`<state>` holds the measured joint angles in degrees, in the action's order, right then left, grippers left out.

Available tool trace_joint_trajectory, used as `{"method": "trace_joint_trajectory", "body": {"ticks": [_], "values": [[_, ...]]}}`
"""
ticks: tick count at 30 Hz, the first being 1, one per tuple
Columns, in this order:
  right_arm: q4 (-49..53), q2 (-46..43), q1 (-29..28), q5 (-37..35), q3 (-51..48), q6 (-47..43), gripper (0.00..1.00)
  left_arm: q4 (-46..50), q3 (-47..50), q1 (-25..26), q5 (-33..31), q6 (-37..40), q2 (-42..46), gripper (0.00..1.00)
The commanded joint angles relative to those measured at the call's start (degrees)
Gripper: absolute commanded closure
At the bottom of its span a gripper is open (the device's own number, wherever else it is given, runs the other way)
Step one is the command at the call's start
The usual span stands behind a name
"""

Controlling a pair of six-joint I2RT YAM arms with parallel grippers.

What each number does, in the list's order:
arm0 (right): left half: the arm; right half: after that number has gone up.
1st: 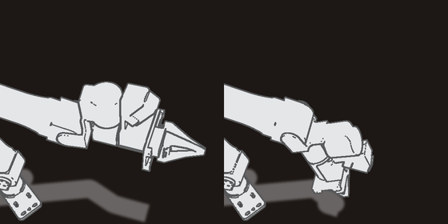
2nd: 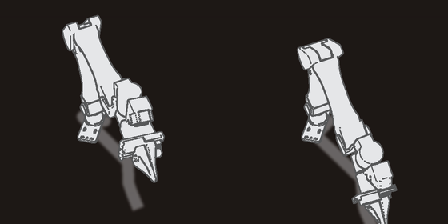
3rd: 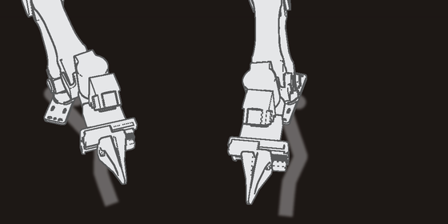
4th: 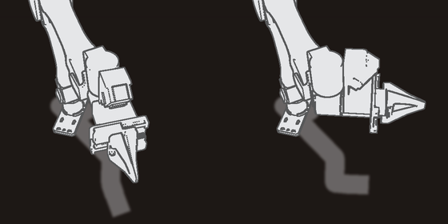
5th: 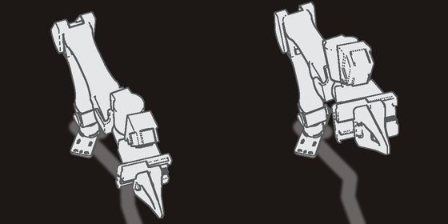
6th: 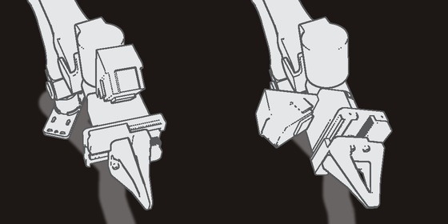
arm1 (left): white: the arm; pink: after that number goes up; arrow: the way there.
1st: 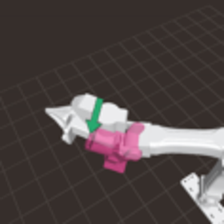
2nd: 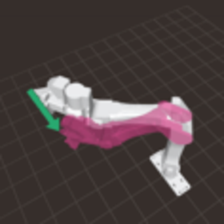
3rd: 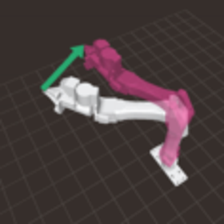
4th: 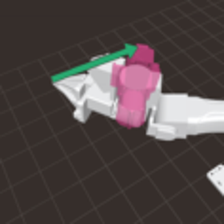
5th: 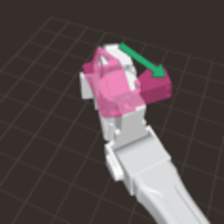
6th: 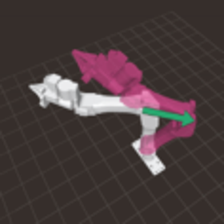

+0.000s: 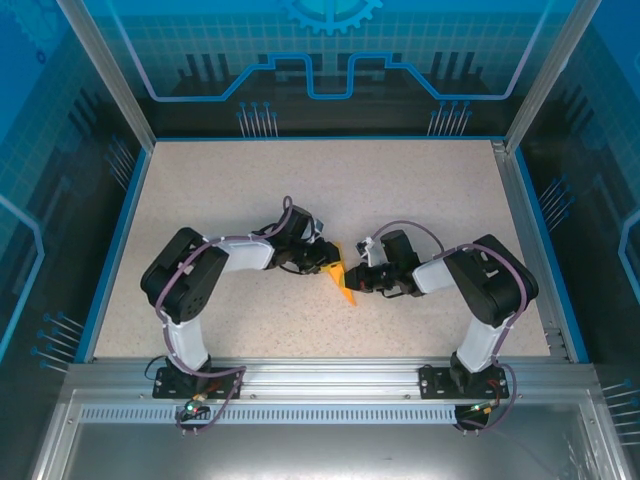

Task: Fold a paper plane with a square sheet of paper (pick it up from the middle)
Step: Fold the wing for the fifth time at the center of the table.

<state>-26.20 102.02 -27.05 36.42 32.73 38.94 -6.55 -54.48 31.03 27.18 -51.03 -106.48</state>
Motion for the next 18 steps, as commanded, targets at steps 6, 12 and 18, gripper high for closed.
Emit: {"method": "trace_joint_trajectory", "body": {"ticks": [6,12,18], "values": [[10.4,2.0,-1.2,-9.8,0.1,-2.1,0.93,1.2,-1.7,0.3,-0.9,0.9,-5.1,0.74],[18.9,-2.1,-3.3,-12.1,3.2,-3.8,0.88,3.6,-1.2,0.3,-2.2,1.9,-6.0,0.75],[22.8,-6.8,-3.6,-12.3,3.5,-3.9,0.87,3.7,0.0,0.3,-2.4,2.2,-5.9,0.77]]}}
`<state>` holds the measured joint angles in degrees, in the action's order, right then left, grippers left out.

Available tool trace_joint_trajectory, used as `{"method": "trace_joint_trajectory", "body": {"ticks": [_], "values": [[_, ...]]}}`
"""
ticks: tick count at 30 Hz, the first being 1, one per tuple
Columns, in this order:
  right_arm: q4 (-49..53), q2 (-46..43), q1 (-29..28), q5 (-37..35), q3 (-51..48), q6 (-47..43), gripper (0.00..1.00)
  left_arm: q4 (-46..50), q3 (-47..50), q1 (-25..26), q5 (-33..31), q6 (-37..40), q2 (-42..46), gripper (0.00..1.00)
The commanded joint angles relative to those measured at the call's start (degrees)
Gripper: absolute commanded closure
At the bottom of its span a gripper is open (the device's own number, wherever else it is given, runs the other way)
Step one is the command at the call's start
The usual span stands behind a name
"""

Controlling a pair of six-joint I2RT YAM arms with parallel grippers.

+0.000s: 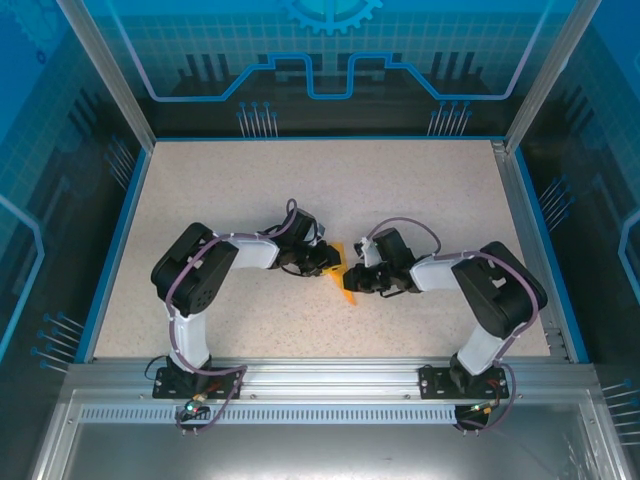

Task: Fold a paper plane with a square sheet of paper (pick it up from the middle)
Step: Fold the wing for the fifth time at the center of the table.

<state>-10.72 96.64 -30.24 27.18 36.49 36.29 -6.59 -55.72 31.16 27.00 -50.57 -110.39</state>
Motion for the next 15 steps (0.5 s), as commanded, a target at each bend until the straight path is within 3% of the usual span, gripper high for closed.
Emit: {"method": "trace_joint_trajectory", "body": {"ticks": [1,10,15], "values": [[7.4,-1.8,-0.5,-2.5,-0.5,-1.1,0.86,3.7,1.2,0.2,-2.2,1.7,-2.0,0.77],[8.4,0.3,-2.4,-1.6,-1.6,-2.2,0.93,4.4,0.3,0.2,-2.1,1.5,-2.5,0.77],[10.3,4.6,-4.5,-4.5,-1.6,-2.5,0.95,4.9,0.3,0.2,-2.2,1.3,-2.6,0.78]]}}
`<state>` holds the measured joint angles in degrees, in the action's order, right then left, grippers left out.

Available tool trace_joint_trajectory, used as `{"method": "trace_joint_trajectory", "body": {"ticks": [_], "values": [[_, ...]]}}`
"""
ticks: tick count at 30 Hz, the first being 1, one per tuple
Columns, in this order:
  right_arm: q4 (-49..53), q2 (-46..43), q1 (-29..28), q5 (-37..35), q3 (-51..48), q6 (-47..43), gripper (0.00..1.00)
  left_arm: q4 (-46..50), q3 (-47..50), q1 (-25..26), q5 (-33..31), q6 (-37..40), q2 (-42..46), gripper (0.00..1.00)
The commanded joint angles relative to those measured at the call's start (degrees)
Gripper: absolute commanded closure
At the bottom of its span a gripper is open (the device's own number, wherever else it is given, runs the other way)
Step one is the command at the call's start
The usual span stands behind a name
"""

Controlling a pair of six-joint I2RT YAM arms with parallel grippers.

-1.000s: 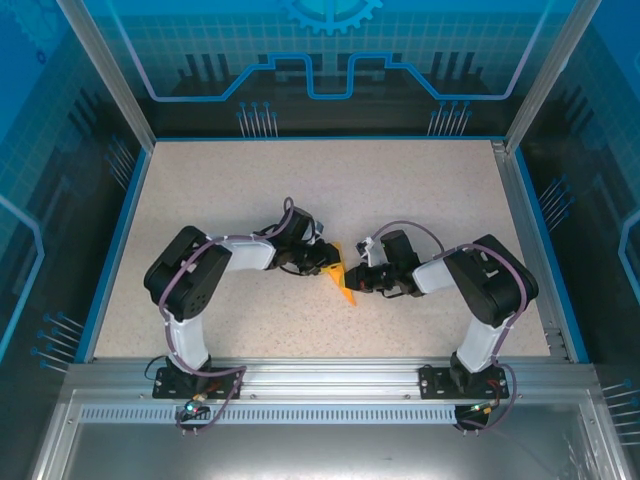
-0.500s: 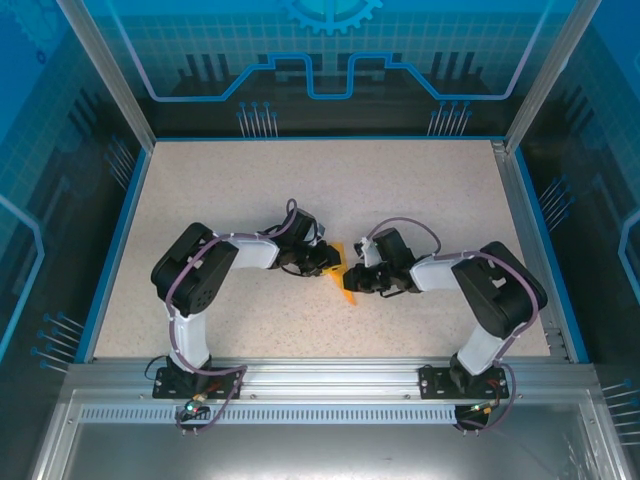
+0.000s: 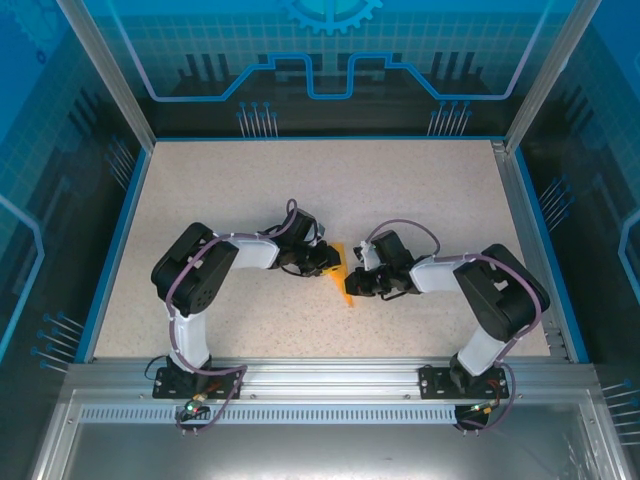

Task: Fold a paper plane with a square sheet of paper (pick it up from the middle)
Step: Fold the wing for the fifth time at the center of the table.

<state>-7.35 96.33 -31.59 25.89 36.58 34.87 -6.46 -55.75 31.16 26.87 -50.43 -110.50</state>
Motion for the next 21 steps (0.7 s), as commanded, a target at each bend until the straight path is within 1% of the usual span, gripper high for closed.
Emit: {"method": "trace_joint_trajectory", "body": {"ticks": [1,5,12,21], "values": [[7.2,5.1,-3.3,-4.0,-2.0,-1.0,0.95,4.9,0.3,0.2,-2.2,1.1,-2.4,0.78],[9.2,3.1,-3.3,-5.0,-1.7,-1.0,0.92,5.5,0.2,0.2,-2.5,1.0,-2.4,0.78],[13.1,-4.9,-3.3,-4.2,-0.6,-1.4,0.88,5.9,-0.1,0.1,-2.4,0.9,-2.4,0.78],[12.6,-6.0,-3.5,-3.4,-1.0,-0.8,0.88,6.3,-0.7,0.2,-1.9,1.1,-3.0,0.79]]}}
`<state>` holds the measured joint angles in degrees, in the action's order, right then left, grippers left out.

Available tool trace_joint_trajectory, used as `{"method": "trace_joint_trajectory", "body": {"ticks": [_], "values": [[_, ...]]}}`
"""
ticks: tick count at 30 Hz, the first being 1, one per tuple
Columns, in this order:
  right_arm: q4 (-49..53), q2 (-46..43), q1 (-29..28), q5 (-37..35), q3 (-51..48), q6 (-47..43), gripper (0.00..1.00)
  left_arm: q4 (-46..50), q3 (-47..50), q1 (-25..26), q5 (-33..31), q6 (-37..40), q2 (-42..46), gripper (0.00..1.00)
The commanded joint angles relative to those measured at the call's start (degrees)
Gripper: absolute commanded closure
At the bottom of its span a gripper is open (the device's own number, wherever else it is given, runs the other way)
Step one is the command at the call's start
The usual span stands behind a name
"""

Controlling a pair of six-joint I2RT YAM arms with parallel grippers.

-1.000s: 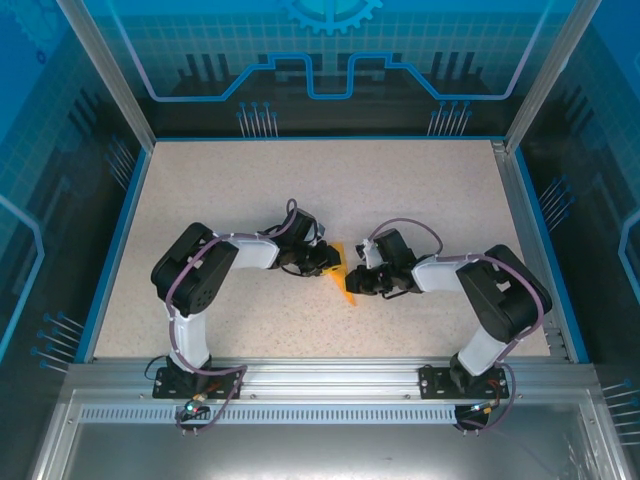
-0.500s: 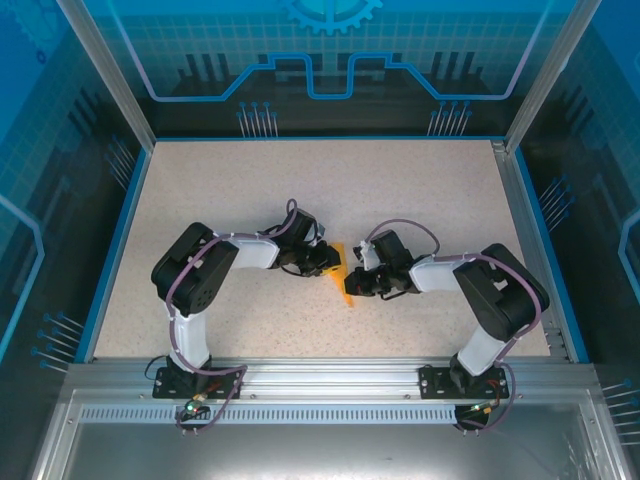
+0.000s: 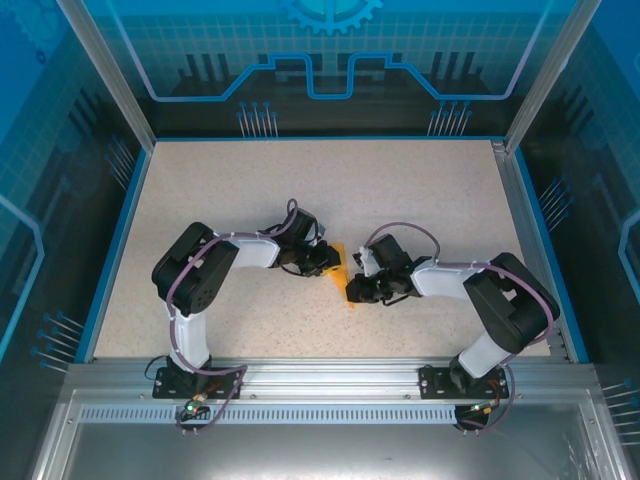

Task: Fold a paper plane with a square sheet of paper (pick it up from the middle)
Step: Fold the wing for the fifth time at the center of the table.

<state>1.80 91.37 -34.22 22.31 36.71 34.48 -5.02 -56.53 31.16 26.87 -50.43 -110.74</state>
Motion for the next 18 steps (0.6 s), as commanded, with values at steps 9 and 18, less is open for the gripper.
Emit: {"method": "trace_joint_trajectory", "body": {"ticks": [9,18], "values": [[7.2,-2.4,-1.0,-3.2,2.0,-0.5,0.83,5.0,0.3,0.2,-1.7,1.2,-2.5,0.79],[7.7,0.3,0.2,-1.5,6.2,0.3,0.75,4.6,0.5,0.2,-1.7,1.3,-2.7,0.79]]}}
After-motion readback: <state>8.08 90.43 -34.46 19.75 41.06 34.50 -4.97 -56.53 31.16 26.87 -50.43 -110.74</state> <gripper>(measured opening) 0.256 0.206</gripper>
